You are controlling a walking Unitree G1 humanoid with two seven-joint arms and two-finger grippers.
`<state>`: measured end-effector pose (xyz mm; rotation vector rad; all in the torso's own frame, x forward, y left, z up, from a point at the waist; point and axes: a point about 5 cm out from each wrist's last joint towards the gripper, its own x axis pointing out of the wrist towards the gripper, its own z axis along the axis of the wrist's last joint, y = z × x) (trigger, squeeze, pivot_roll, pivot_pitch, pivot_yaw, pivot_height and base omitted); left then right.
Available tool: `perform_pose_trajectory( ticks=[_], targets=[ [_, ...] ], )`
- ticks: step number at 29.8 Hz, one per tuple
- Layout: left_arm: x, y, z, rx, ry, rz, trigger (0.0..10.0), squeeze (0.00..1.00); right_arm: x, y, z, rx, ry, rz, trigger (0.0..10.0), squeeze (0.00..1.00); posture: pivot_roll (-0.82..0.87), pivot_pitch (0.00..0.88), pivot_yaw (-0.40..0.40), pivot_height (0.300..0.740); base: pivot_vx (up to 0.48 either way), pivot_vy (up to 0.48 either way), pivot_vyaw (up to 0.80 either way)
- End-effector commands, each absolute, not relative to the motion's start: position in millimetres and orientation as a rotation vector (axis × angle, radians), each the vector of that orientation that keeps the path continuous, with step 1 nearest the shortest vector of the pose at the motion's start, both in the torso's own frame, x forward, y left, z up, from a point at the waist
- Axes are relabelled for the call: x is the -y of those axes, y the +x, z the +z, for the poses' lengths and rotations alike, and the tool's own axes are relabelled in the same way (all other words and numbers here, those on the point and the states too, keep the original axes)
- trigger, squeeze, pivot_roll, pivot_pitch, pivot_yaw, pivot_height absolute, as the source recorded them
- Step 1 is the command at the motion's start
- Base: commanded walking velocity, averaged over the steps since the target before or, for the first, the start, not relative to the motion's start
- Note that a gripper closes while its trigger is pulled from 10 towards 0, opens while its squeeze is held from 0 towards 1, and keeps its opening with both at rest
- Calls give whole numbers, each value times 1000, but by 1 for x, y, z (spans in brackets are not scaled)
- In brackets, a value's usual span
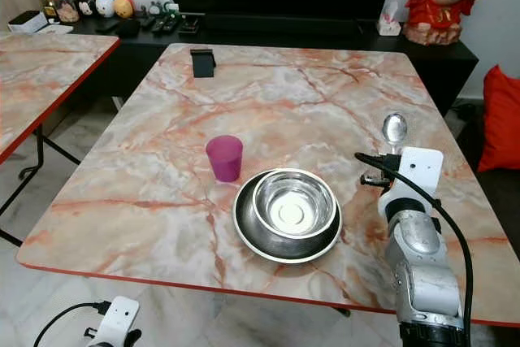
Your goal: Setting the table
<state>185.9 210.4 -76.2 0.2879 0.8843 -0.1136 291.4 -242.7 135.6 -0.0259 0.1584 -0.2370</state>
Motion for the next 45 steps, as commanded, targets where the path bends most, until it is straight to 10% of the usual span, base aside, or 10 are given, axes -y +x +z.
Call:
perform_pose_trajectory(
  ticks=[1,45],
  targets=[
    [-211,185,-77,-894,294,-122,10000,0,245,287,133,-198,-7,-241,10000,0,-24,0,-11,740,0,0,0],
    [-213,186,-76,-893,303,-129,10000,0,224,263,84,-452,29,-141,10000,0,-18,0,-6,740,0,0,0]
  ],
)
